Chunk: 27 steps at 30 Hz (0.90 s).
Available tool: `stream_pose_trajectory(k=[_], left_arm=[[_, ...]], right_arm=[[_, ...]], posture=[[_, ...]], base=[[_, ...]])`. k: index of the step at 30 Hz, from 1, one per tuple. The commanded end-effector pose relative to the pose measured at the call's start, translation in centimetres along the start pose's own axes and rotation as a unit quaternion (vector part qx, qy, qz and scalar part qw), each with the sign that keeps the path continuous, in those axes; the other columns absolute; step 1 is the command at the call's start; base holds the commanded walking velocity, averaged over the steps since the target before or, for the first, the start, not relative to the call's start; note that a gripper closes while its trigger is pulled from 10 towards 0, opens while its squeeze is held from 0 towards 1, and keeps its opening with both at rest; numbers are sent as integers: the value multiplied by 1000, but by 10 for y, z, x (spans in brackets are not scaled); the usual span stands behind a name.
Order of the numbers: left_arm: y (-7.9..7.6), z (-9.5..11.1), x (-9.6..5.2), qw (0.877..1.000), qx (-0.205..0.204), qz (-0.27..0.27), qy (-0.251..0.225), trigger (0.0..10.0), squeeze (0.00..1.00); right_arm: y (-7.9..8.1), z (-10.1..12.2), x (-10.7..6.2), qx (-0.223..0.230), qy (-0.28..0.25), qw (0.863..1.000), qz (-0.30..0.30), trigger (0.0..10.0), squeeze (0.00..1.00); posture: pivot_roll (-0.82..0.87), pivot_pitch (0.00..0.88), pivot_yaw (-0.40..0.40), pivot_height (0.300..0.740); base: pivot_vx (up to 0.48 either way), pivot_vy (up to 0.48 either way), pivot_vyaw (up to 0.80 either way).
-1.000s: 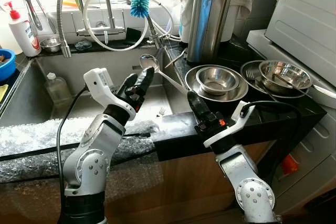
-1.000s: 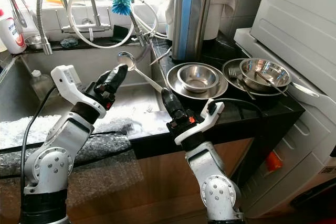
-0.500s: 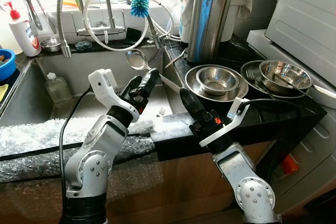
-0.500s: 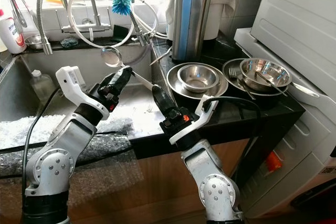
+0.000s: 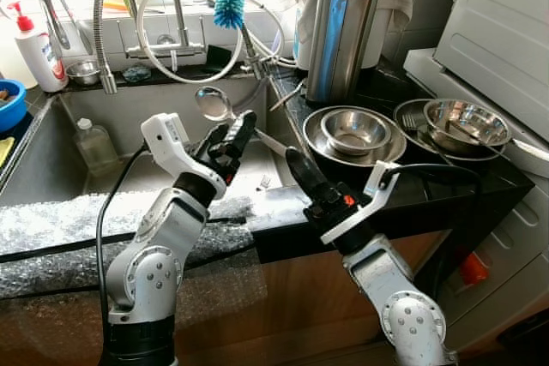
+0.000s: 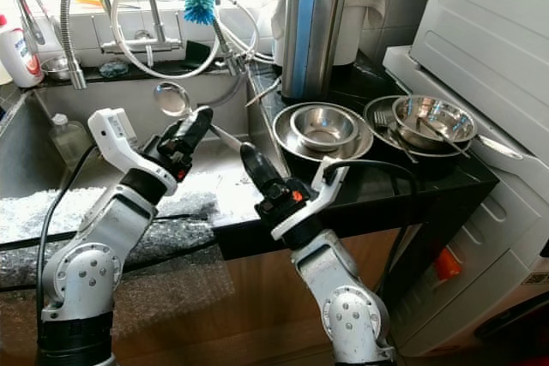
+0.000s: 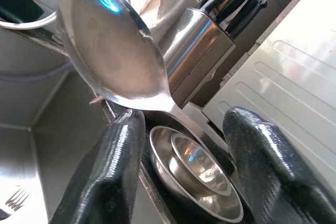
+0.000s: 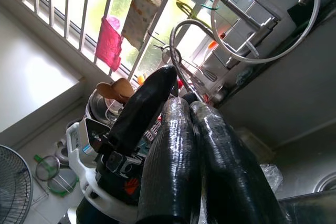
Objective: Kitchen organization
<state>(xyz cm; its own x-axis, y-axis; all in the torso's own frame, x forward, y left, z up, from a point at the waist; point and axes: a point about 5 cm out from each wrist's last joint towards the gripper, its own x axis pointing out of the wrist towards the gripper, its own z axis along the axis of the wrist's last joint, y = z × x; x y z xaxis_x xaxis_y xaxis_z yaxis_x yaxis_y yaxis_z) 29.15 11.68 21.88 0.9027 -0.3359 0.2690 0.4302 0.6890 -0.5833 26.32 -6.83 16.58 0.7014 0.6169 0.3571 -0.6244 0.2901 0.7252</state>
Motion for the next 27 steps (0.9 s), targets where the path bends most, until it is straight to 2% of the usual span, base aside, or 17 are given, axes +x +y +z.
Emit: stream_pose_trajectory(k=[1, 9, 15, 23, 24, 25, 26, 27], left_arm=[[-5, 4, 0, 1000, -4, -9, -10, 0, 0], [-4, 4, 0, 1000, -3, -7, -10, 0, 0], [-2, 5, 0, 1000, -3, -5, -13, 0, 0], [-2, 5, 0, 1000, -5, 0, -16, 0, 0], [-2, 5, 0, 1000, -5, 1, -16, 0, 0], [-1, 5, 0, 1000, -5, 2, -17, 0, 0], [-1, 5, 0, 1000, -5, 3, -17, 0, 0], [-1, 5, 0, 1000, -5, 3, -17, 0, 0]], right_arm=[[7, -1, 2, -1, 0, 1000, 14, 10000, 0], [7, -2, 1, -3, 2, 1000, 15, 10000, 0], [10, -3, 2, -41, 8, 999, 25, 10000, 0], [10, -2, 2, -69, 3, 997, 24, 10000, 0], [10, -2, 2, -71, 2, 997, 24, 10000, 341], [9, -2, 2, -75, 2, 997, 19, 10000, 341], [8, -1, 2, -74, 0, 997, 16, 10000, 1000], [8, -1, 3, -74, -2, 997, 14, 10000, 1000]], posture=[[-134, 0, -17, 740], [-133, 0, -17, 740], [-131, 0, -16, 740], [-133, 0, -18, 740], [-133, 0, -18, 740], [-132, 0, -18, 740], [-133, 0, -19, 740], [-133, 0, -18, 740]], base=[[0, 0, 0], [0, 0, 0], [0, 0, 0], [0, 0, 0], [0, 0, 0], [0, 0, 0], [0, 0, 0], [0, 0, 0]])
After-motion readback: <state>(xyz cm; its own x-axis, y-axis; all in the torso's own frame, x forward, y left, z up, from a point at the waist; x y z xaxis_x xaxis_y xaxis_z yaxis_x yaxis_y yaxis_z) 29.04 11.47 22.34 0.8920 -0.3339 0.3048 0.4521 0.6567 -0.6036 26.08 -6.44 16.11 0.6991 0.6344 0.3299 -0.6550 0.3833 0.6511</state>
